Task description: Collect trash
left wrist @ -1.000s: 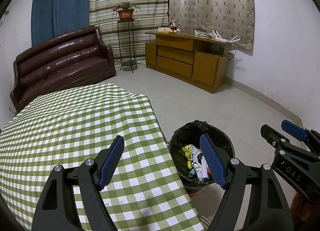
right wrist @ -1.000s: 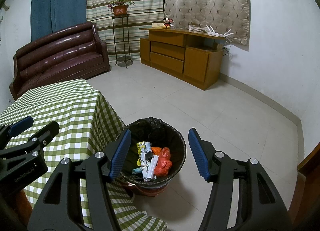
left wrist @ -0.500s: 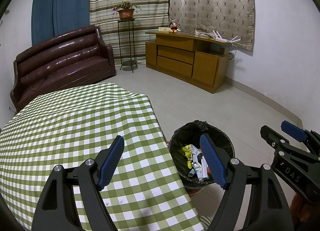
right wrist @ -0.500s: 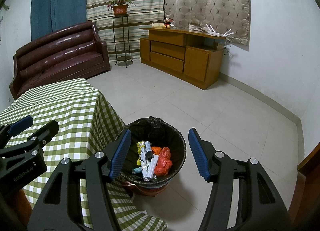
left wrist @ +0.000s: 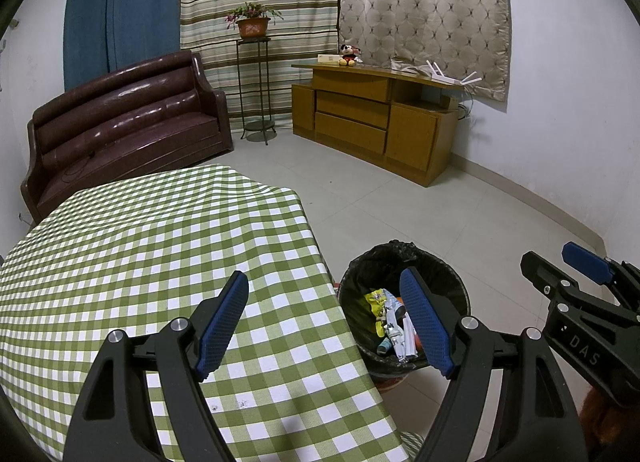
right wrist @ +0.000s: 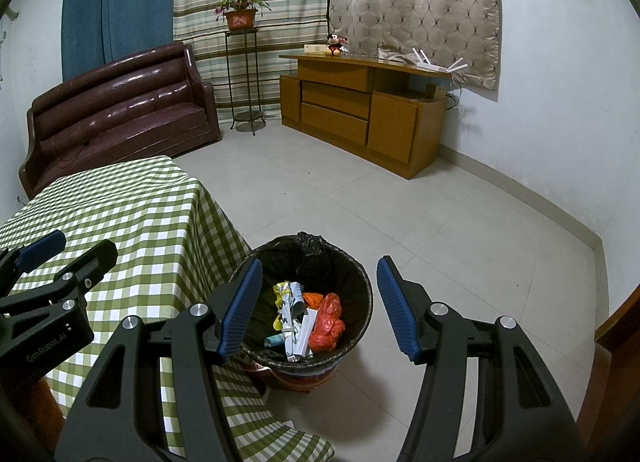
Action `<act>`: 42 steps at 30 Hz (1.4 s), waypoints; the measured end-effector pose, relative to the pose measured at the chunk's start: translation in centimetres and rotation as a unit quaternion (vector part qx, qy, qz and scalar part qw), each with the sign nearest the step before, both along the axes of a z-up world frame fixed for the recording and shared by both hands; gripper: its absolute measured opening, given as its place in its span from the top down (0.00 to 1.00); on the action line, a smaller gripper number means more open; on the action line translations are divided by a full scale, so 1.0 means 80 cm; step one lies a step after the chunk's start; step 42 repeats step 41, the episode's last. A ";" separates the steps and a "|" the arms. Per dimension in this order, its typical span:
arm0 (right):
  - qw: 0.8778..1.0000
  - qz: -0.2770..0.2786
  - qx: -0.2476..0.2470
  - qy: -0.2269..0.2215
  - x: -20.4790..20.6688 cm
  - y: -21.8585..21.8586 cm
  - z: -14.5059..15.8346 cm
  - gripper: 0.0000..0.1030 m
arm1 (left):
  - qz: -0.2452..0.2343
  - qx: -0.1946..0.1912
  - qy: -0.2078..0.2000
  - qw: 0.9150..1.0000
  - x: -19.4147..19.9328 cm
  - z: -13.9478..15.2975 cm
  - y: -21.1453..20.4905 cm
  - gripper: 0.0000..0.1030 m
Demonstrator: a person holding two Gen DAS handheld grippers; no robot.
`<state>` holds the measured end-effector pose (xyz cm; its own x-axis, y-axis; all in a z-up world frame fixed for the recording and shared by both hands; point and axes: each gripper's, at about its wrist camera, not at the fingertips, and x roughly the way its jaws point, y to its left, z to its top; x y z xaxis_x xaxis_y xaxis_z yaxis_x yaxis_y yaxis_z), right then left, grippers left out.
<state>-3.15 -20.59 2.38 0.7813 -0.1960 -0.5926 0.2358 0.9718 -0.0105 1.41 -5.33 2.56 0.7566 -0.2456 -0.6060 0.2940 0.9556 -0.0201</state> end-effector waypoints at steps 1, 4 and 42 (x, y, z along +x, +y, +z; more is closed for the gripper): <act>1.000 0.000 0.000 0.000 0.000 0.000 0.000 0.43 | 0.001 0.000 0.000 1.000 -0.002 0.000 0.001 0.26; 1.000 0.000 0.000 0.001 0.001 -0.001 0.000 0.43 | 0.002 0.001 -0.003 1.000 -0.002 0.001 0.001 0.26; 1.000 0.004 -0.007 0.009 0.002 0.010 -0.010 0.42 | 0.010 0.010 0.006 1.000 0.012 -0.011 -0.012 0.22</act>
